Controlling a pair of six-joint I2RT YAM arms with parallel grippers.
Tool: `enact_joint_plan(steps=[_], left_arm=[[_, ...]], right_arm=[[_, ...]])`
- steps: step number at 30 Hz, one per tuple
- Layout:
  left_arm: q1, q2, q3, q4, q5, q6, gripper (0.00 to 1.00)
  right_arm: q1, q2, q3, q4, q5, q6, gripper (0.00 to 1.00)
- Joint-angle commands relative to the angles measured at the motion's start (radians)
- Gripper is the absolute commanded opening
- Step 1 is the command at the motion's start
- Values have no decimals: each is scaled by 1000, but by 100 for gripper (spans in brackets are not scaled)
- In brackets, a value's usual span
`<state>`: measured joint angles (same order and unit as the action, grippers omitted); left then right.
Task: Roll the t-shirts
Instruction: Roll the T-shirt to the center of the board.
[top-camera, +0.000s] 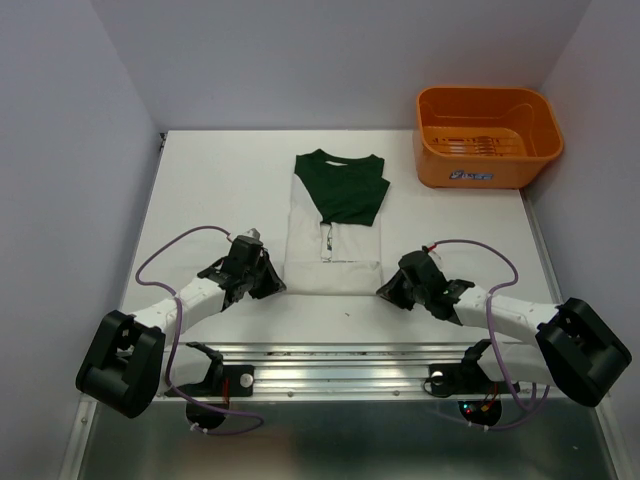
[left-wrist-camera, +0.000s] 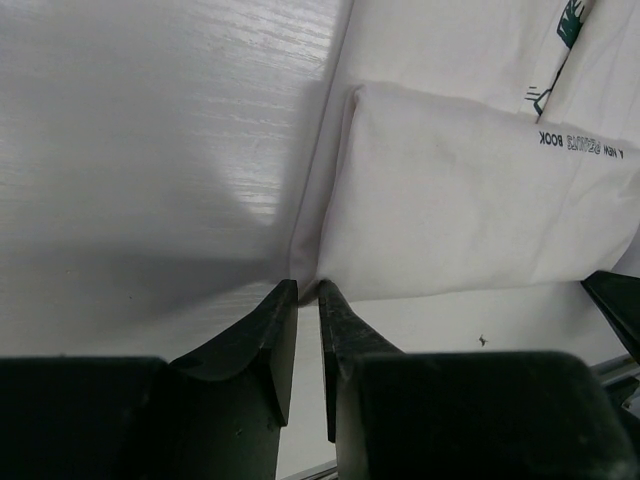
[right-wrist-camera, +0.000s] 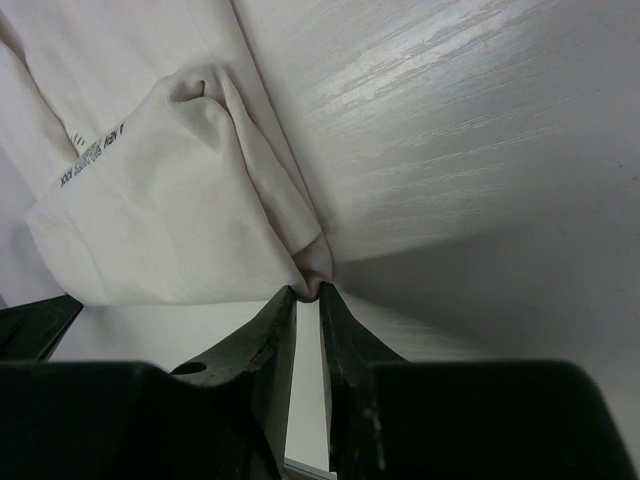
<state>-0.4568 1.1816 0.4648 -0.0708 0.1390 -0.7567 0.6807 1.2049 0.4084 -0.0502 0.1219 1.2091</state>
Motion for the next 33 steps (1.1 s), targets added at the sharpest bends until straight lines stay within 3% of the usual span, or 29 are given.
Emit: enact_joint_plan(steps=[1, 9, 13, 15, 17, 19, 21, 26, 33], left_arm=[[3, -2, 14, 12, 2, 8, 26], [1, 1, 15, 16, 2, 3, 9], [3, 3, 17, 8, 7, 7, 2], [3, 1, 21, -6, 4, 5, 12], [3, -5, 28, -26, -6, 5, 33], [1, -13, 32, -40, -19, 4, 47], [3, -16, 35, -53, -27, 5, 55], [3, 10, 14, -24, -6, -7, 51], [3, 44, -6, 40, 39, -27, 35]], right_arm=[[-6, 2, -8, 38, 2, 3, 19], [-6, -2, -6, 39, 4, 1, 1], [-6, -13, -6, 39, 12, 1, 1], [-6, -15, -5, 38, 12, 0, 1], [-6, -11, -5, 38, 12, -2, 1], [-6, -5, -5, 38, 7, -2, 1], [-6, -2, -5, 38, 5, 0, 1], [-6, 2, 1, 38, 9, 0, 1], [-6, 10, 4, 39, 10, -3, 1]])
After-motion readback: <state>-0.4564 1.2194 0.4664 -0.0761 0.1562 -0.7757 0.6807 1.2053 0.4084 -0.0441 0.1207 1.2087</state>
